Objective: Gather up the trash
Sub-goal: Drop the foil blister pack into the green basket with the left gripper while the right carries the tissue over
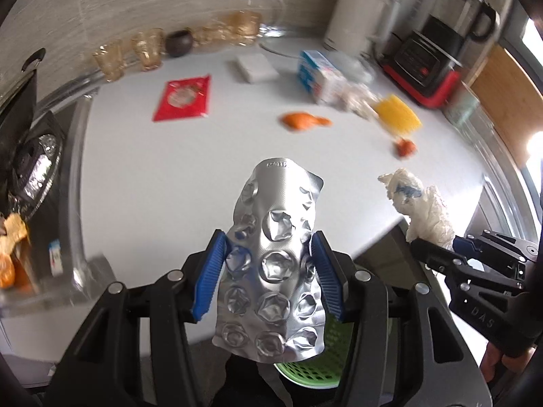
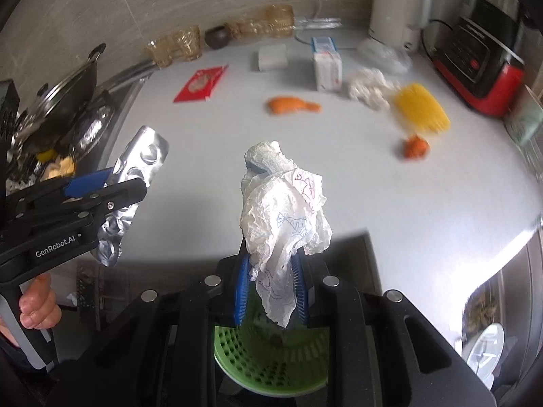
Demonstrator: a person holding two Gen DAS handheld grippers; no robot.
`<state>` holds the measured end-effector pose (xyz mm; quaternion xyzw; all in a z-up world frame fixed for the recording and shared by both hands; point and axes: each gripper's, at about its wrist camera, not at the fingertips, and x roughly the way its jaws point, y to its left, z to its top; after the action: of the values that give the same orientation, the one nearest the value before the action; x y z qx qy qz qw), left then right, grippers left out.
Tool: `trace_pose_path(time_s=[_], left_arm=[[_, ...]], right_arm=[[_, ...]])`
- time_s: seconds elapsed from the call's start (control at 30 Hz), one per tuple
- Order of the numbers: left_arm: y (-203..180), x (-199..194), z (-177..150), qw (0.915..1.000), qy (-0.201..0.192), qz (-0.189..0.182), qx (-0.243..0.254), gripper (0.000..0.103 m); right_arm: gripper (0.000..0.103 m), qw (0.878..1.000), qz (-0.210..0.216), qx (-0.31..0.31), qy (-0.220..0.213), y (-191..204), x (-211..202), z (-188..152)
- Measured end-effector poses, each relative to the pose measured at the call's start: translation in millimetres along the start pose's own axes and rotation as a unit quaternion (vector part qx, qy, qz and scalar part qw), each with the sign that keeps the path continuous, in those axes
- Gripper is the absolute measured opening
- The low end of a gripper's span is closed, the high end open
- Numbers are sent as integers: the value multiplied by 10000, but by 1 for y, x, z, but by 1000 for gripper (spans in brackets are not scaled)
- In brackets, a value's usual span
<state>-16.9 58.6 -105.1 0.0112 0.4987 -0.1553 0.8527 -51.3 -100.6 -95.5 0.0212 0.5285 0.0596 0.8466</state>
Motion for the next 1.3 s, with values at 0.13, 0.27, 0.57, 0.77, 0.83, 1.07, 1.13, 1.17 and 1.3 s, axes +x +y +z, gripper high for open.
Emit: trace_pose_path(time_s=[0.13,0.27,0.57,0.77,0.83,1.07,1.13,1.17,1.3], left_arm=[[-33,-6,-24,9999,44,-12,135,51],[-55,-11,-40,9998,69,0,183,51],[-89,-17,-67,9997,86,79,200,51],[-102,-8,-81,9995,257,95,153,52],[-105,-2,-86,9993,355,66,134,52],[-112,5,-89,9989,456,71,94,70],[-113,4,-87,9990,418,76,105,76],[-113,3,-87,9991,407,89,107,76],[-114,2,-84,9990,395,167,139,77]], right_arm=[[23,10000,2,-23,28,-15,-12,-27],[24,9999,43,-95,20,-27,-25,-47],[24,9994,188,-295,0,-38,-42,-73],[24,9992,212,-342,0,-46,-46,-82],[24,9992,219,-341,14,-47,-46,-83],[25,9991,240,-336,65,-55,-46,-91],[25,9991,242,-330,71,-56,-45,-91],[25,9991,246,-328,70,-57,-45,-91],[26,9991,266,-332,48,-56,-45,-89]])
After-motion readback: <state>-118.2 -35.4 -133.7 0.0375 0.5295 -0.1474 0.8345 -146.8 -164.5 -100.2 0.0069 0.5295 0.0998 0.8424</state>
